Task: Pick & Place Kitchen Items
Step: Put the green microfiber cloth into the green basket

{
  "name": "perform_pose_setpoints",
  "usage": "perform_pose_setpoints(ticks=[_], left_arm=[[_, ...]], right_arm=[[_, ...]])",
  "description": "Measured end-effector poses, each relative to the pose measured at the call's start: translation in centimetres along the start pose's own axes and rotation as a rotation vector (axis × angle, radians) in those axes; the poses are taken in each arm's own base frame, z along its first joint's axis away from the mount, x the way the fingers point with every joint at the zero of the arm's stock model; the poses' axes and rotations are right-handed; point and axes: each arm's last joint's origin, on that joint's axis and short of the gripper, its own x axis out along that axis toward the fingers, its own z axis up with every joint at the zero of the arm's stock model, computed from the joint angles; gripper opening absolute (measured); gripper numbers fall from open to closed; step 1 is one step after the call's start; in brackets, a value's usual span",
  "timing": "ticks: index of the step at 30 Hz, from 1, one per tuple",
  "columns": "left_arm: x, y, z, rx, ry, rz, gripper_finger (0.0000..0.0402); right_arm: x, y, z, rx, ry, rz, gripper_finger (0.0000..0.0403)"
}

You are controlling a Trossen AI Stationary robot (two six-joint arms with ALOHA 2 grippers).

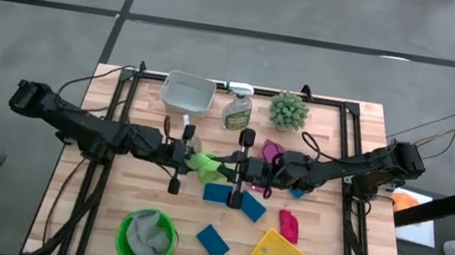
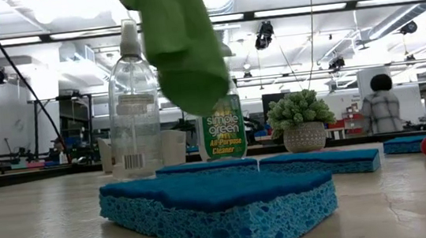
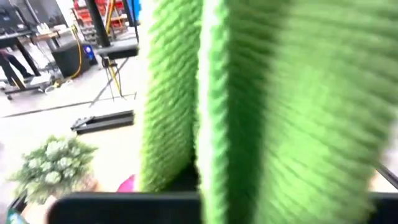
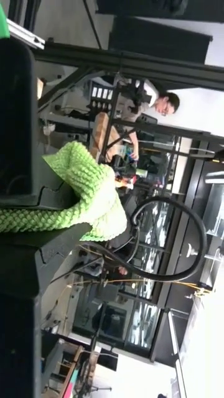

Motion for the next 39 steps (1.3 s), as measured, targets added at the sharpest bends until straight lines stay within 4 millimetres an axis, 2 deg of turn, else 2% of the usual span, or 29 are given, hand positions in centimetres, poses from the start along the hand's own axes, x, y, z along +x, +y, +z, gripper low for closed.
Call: perform_pose_setpoints(ticks=[3, 5, 15, 18, 21, 25, 29, 35, 39], left_arm=[[-1.7, 0.2, 0.4, -0.002, 0.030, -0.008, 0.0013], [-3.1, 0.3, 0.7, -0.014, 0.049, -0.013, 0.0006], [-10.1, 0.3, 3.4, -0.142, 0.143, -0.084, 0.0002], [-11.5, -0.3, 4.7, -0.175, 0.164, -0.141, 0.0001], [-12.3, -1.4, 6.0, -0.165, 0.171, -0.223, 0.0001], [-12.7, -3.7, 7.4, -0.121, 0.185, -0.339, 0.0001], [-12.2, -6.8, 7.5, -0.047, 0.234, -0.402, 0.0000], [-10.0, -11.8, 7.3, 0.014, 0.347, -0.467, 0.0000], [-8.4, -13.9, 7.0, 0.085, 0.462, -0.465, 0.0000]], right_arm=[[-0.3, 0.2, 0.3, 0.003, 0.013, 0.008, 0.0031], [-0.5, 0.4, 0.5, 0.008, 0.036, 0.003, 0.0058], [-1.7, 2.7, 0.3, -0.082, 0.174, 0.068, 0.0255], [-2.1, 3.6, 0.3, -0.087, 0.197, 0.092, 0.0286], [-2.6, 4.6, 0.1, -0.100, 0.216, 0.094, 0.0297], [-3.5, 6.1, -0.3, -0.146, 0.232, 0.119, 0.0299], [-4.8, 7.7, -1.4, -0.143, 0.207, 0.204, 0.0299], [-7.2, 8.7, -3.8, -0.097, 0.136, 0.228, 0.0299], [-8.4, 8.6, -5.0, -0.067, 0.172, 0.183, 0.0299]])
